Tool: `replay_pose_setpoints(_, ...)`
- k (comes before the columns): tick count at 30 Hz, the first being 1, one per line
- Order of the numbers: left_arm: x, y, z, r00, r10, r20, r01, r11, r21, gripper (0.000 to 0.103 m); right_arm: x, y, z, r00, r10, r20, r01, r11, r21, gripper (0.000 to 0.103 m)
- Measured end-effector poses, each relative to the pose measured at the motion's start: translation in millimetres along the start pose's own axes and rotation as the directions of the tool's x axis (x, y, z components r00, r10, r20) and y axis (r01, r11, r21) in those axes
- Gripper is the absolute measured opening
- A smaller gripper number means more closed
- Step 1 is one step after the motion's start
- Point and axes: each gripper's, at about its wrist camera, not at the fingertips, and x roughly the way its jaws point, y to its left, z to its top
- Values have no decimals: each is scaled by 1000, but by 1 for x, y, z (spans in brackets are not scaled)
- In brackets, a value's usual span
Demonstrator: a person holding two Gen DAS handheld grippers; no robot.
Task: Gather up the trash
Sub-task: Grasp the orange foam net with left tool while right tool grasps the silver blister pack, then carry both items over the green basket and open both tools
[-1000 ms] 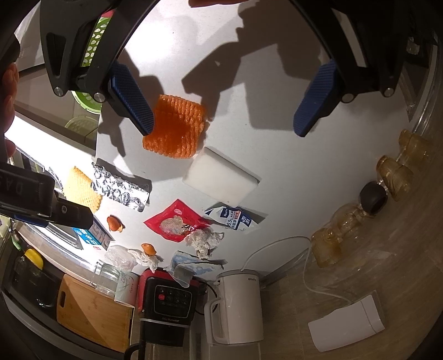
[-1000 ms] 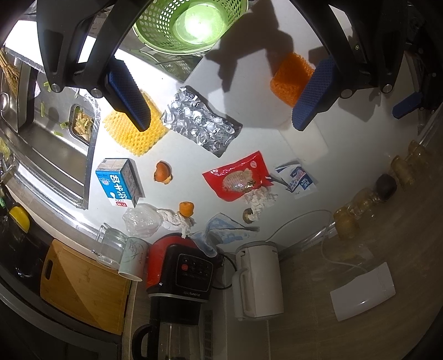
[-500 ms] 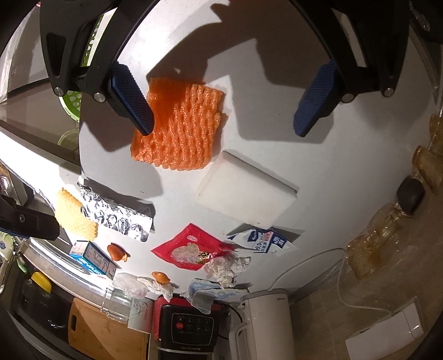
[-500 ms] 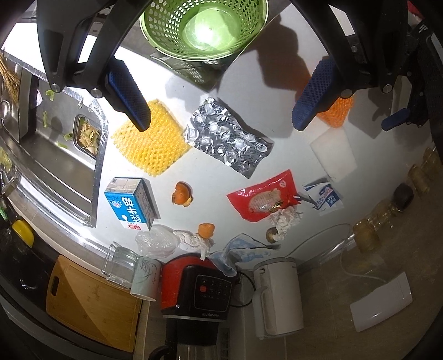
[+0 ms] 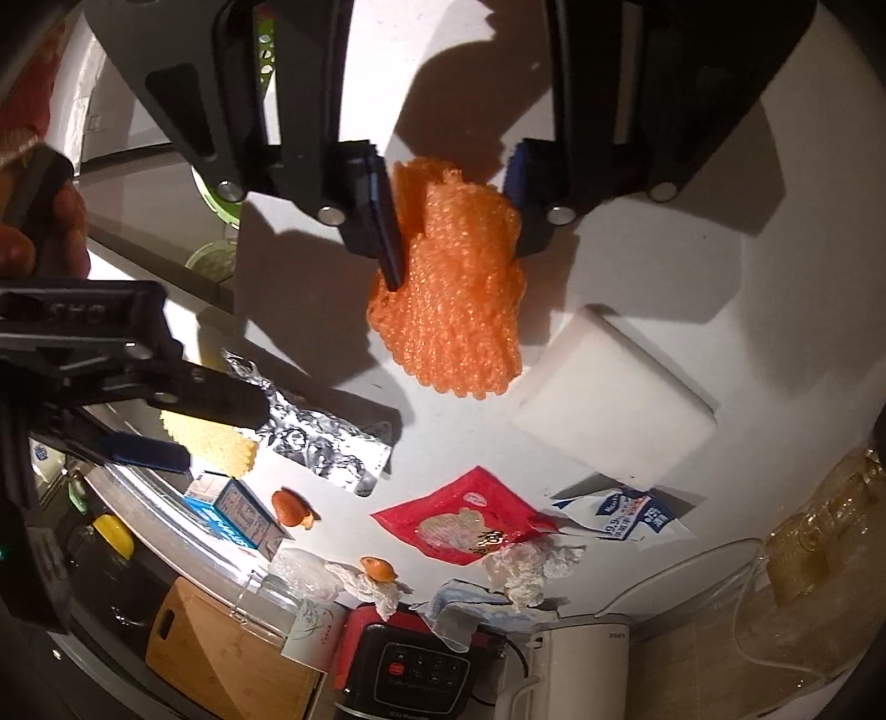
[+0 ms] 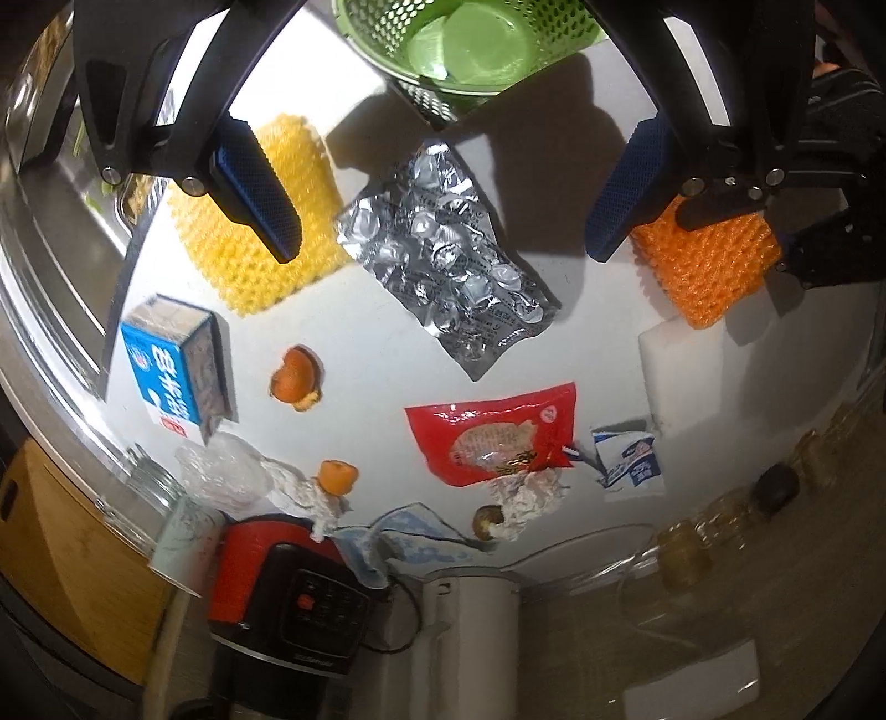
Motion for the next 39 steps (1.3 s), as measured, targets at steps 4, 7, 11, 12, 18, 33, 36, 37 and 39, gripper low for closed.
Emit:
replay_pose_setpoints(4,-2,-9,-2,999,24,24,-26,997,68,22,25,1,10,998,43,-49,-50,987,-154,101)
replay_pose_setpoints(7,-5,-7,-2,1000,4,29,-6,998,59,22,41,-1,14,993,75,-87,-92,973,-211,101)
replay_pose_setpoints(11,-11,-3,-1,999,-8,36,7,999,43,21,51,-1,17,986,122,-115,-147,960,-238,92)
replay_pose_setpoints(12,-13,-1,-1,999,-10,39,8,999,39,21,53,-1,18,984,127,-126,-154,959,-239,85)
replay_pose_setpoints(18,-21,8,0,999,-19,45,18,1000,10,21,54,2,18,977,147,-152,-181,954,-239,55)
replay_pose_setpoints(33,-67,-52,-9,986,-158,50,151,982,113,21,-65,-27,-33,994,105,24,-105,994,2,54)
replay_pose_setpoints(36,-65,-86,-22,977,-213,18,208,966,154,22,-100,-42,-70,997,64,30,-66,996,64,54)
replay_pose_setpoints(37,-62,-98,-27,975,-223,0,220,961,168,22,-110,-48,-82,998,53,29,-56,995,86,55)
replay_pose_setpoints(39,-51,-119,-39,968,-247,-52,253,949,190,22,-128,-58,-107,999,40,20,-42,991,128,55)
